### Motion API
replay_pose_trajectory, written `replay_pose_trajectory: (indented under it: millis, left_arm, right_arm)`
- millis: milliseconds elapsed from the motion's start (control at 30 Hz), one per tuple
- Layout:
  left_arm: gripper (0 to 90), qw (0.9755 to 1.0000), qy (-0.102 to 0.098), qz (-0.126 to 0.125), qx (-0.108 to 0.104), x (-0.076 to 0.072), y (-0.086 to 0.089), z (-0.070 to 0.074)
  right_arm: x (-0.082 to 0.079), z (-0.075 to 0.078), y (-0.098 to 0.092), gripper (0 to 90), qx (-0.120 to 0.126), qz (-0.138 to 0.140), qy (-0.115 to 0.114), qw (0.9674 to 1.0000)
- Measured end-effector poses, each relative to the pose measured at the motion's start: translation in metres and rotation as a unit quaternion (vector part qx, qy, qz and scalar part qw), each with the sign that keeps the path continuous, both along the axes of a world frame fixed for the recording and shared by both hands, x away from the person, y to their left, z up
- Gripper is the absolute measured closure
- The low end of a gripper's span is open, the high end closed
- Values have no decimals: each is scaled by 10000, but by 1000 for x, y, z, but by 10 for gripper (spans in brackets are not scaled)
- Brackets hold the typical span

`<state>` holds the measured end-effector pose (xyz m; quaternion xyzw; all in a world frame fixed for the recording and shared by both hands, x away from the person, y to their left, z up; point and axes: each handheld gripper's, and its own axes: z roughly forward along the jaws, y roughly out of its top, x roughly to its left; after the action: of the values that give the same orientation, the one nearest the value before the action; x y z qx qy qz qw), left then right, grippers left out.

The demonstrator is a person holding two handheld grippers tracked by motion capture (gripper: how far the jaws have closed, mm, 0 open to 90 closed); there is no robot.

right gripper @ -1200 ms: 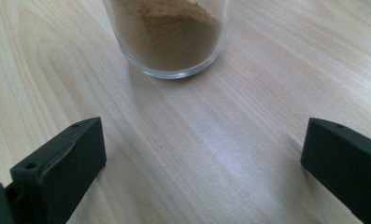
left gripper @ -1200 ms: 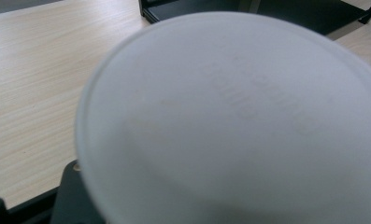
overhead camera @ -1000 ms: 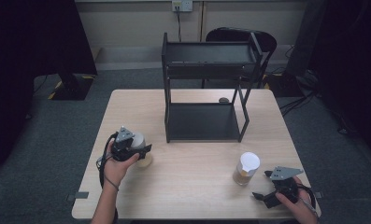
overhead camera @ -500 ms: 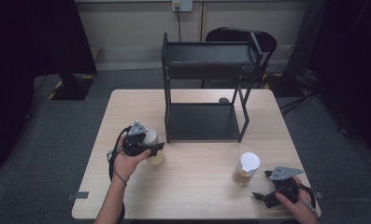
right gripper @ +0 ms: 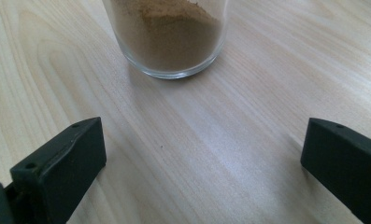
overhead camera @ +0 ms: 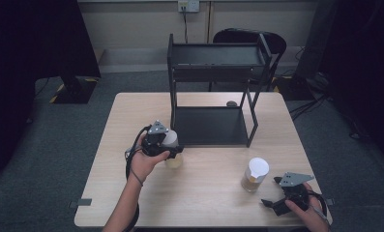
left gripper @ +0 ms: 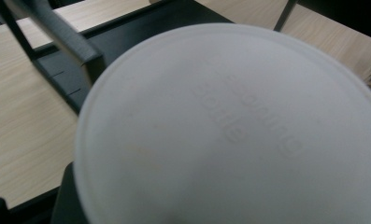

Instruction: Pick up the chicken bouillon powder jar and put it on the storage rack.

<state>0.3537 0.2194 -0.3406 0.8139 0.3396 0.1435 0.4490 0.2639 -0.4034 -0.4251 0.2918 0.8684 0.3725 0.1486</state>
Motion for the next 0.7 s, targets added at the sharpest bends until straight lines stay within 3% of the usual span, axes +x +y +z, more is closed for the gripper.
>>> replay_pose_trajectory:
  millis: [400,700]
  left_arm:
    - [356,9999,-21,-90,85,16,-26,14]
    - [356,10000,-16,-92,15,31,-40,27]
  right_arm:
    - [0,0,0,0,1,-8,0,10000]
    - [0,0,0,0,1,-8,1,10000]
